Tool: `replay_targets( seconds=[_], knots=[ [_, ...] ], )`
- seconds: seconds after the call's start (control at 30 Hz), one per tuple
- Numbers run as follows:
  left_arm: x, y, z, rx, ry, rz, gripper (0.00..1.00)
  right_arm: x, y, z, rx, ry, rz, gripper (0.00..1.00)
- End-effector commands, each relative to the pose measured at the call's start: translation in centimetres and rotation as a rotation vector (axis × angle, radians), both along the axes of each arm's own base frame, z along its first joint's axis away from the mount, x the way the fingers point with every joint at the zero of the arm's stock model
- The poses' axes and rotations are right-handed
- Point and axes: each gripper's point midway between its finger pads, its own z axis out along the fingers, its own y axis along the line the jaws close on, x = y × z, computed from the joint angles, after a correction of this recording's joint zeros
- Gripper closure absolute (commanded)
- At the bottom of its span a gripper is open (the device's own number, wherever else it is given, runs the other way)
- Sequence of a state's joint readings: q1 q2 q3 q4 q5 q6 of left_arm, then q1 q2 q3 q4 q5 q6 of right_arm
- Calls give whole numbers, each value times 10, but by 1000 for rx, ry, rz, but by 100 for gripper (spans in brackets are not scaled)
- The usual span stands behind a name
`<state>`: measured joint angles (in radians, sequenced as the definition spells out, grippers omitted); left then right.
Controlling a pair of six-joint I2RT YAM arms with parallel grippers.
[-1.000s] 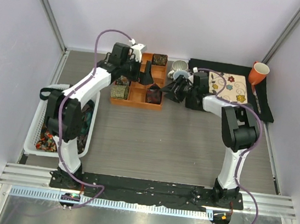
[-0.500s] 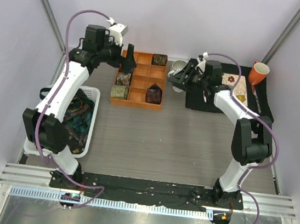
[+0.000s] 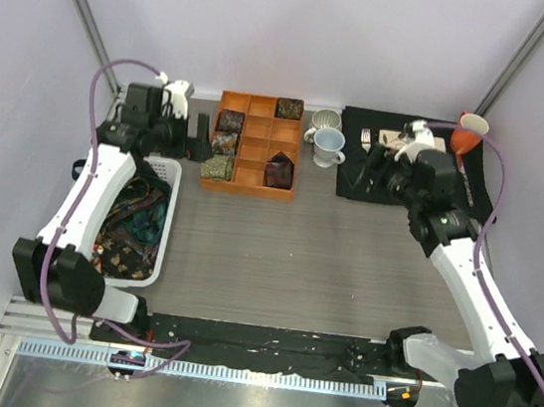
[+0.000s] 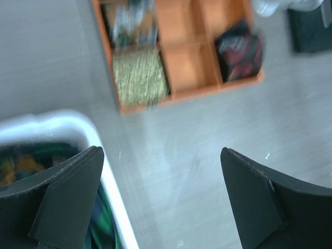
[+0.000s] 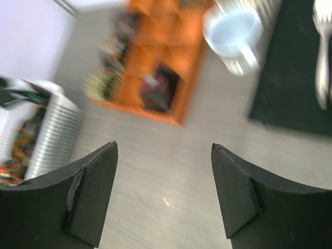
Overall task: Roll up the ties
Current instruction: Reset both arms
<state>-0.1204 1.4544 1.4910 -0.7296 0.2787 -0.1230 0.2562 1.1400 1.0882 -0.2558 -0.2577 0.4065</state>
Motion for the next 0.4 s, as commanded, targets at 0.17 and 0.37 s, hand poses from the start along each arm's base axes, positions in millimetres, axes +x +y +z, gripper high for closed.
replay_targets(
  seconds=[0.17, 0.37],
  knots=[
    [-77, 13, -83, 112, 74, 40, 0, -70, -45, -132, -144, 271, -139, 20],
    [-89, 17, -80, 106, 40, 55, 0, -87, -50, -139, -155, 299, -144, 14]
  ],
)
